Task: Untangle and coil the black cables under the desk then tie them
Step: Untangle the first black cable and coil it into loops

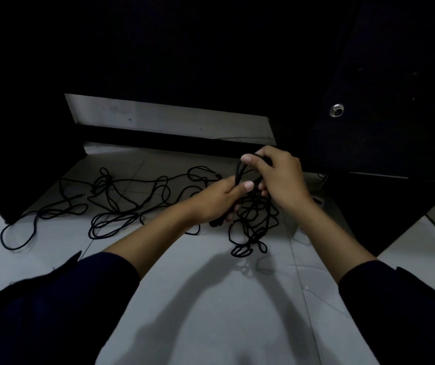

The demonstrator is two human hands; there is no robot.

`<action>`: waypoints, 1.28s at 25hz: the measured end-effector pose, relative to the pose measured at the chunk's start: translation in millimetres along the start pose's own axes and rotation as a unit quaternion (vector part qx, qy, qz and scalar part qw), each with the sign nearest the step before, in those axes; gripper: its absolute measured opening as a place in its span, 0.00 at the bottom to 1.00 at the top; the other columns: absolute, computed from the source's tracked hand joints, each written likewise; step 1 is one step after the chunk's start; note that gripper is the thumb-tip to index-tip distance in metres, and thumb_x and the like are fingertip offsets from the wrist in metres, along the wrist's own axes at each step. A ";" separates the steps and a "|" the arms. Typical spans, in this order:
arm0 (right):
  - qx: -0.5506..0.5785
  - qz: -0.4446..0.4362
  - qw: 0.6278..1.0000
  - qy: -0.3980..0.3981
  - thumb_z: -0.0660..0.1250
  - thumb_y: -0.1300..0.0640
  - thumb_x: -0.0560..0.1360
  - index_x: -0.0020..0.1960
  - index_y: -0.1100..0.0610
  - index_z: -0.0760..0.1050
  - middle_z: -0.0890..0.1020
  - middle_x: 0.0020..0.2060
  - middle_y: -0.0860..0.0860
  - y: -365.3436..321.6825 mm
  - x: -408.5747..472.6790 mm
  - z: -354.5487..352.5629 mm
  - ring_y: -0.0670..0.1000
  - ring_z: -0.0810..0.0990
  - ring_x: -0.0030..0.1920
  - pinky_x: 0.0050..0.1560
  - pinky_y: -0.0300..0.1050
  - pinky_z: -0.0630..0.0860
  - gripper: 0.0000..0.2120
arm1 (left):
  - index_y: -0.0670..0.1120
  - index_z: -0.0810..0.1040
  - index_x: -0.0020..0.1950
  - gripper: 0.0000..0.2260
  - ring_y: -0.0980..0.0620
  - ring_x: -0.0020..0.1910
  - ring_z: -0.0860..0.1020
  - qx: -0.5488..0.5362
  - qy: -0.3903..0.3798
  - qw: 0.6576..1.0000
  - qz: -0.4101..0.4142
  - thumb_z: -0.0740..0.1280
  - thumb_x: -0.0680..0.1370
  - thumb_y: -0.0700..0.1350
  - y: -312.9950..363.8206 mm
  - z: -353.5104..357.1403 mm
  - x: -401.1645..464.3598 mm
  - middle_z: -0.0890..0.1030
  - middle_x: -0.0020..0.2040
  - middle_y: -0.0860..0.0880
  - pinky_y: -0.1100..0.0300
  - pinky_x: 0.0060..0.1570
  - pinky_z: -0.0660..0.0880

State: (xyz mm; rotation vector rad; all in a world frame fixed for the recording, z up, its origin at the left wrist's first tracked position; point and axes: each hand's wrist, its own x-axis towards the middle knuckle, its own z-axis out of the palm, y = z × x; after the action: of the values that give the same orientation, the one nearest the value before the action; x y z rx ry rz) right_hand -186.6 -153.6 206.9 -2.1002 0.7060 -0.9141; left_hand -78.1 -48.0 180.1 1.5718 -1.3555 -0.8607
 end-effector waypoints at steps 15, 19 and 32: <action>0.047 0.048 0.998 0.007 0.67 0.45 0.76 0.41 0.52 0.78 0.79 0.36 0.43 -1.2 9.8 6.3 0.45 0.77 0.35 0.40 0.47 0.75 0.12 | 0.45 0.68 0.48 0.10 0.57 0.31 0.65 -0.154 -0.021 0.988 0.000 0.53 0.84 0.50 3.0 14.8 -2.3 0.63 0.32 0.53 0.61 0.38 0.71; 0.003 0.010 1.000 0.002 0.68 0.43 0.75 0.41 0.51 0.80 0.82 0.38 0.43 2.5 7.9 -2.3 0.40 0.80 0.34 0.44 0.42 0.76 0.12 | 0.50 0.67 0.40 0.12 0.58 0.30 0.66 -0.131 -0.002 0.991 -0.005 0.56 0.84 0.47 -2.9 11.3 -1.9 0.65 0.31 0.56 0.61 0.38 0.72; 0.138 0.144 0.921 -0.334 0.54 0.29 0.74 0.43 0.51 0.80 0.83 0.38 0.54 40.4 -62.0 31.6 0.51 0.82 0.40 0.51 0.47 0.78 0.28 | 0.44 0.65 0.47 0.10 0.56 0.25 0.67 -0.247 0.124 0.961 -0.003 0.55 0.84 0.49 1.2 -4.9 1.1 0.67 0.32 0.51 0.64 0.25 0.68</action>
State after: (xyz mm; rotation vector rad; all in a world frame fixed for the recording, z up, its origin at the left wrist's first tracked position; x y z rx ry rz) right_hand -206.6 -120.8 136.2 -1.8172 0.4654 -0.0928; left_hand -74.0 -48.3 183.1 1.2417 -0.8712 -0.8890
